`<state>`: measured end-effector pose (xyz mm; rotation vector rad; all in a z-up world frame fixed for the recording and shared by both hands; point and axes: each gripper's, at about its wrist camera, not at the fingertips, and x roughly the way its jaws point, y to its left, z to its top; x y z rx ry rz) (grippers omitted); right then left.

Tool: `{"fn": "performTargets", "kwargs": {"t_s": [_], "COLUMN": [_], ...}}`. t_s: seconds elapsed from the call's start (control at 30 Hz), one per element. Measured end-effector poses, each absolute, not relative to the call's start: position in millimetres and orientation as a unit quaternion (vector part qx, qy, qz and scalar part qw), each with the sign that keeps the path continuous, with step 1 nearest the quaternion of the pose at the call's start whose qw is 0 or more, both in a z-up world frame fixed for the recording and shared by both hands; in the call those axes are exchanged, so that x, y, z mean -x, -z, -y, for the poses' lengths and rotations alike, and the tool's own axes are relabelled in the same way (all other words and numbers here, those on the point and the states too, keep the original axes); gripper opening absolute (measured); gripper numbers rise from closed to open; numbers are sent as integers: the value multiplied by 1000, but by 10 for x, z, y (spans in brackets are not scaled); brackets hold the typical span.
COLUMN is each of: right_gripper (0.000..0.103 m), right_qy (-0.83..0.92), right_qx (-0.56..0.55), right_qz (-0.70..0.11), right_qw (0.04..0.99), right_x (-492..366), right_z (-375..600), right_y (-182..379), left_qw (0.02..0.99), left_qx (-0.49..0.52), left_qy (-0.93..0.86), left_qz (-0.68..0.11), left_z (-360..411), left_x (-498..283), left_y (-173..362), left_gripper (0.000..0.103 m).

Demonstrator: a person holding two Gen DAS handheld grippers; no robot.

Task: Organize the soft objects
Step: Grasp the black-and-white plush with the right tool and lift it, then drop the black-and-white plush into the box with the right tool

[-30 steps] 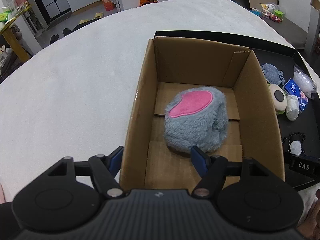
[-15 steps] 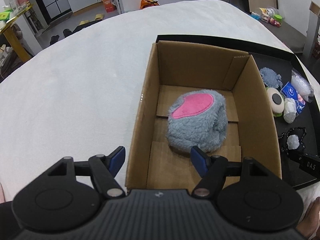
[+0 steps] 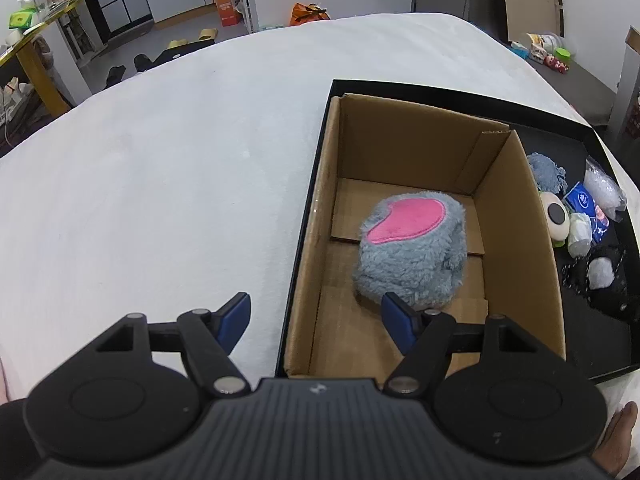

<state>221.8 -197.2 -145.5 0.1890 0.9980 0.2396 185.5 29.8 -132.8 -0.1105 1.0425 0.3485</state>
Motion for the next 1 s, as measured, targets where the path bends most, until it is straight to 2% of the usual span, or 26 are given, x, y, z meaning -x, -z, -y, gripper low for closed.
{"fn": "performTargets", "kwargs": {"t_s": [0.67, 0.77, 0.8, 0.87, 0.93, 1.0], "right_gripper": [7, 7, 7, 7, 7, 7], "right_qy": [-162, -173, -178, -186, -195, -205], "right_qx": [-55, -48, -46, -43, -39, -37], "right_qz": [-419, -415, -414, -413, -411, -410], "right_qw": [891, 892, 891, 891, 890, 888], "right_x": [-2318, -2334, -2341, -2343, -2341, -2342], "right_z": [1481, 1362, 1318, 1236, 1144, 1057], "right_y": [802, 745, 723, 694, 668, 658], "left_qw": [859, 858, 857, 855, 849, 844], "left_qx": [72, 82, 82, 84, 92, 98], "left_qy": [-155, -150, -149, -148, -147, -147], "left_qz": [-482, -485, -486, -491, -499, -507], "left_z": [-456, -483, -482, -488, -511, -527], "left_x": [-1855, -1869, -1868, -1874, -1886, -1898], "left_y": [1303, 1322, 1331, 1355, 1387, 1414], "left_gripper": [68, 63, 58, 47, 25, 18]}}
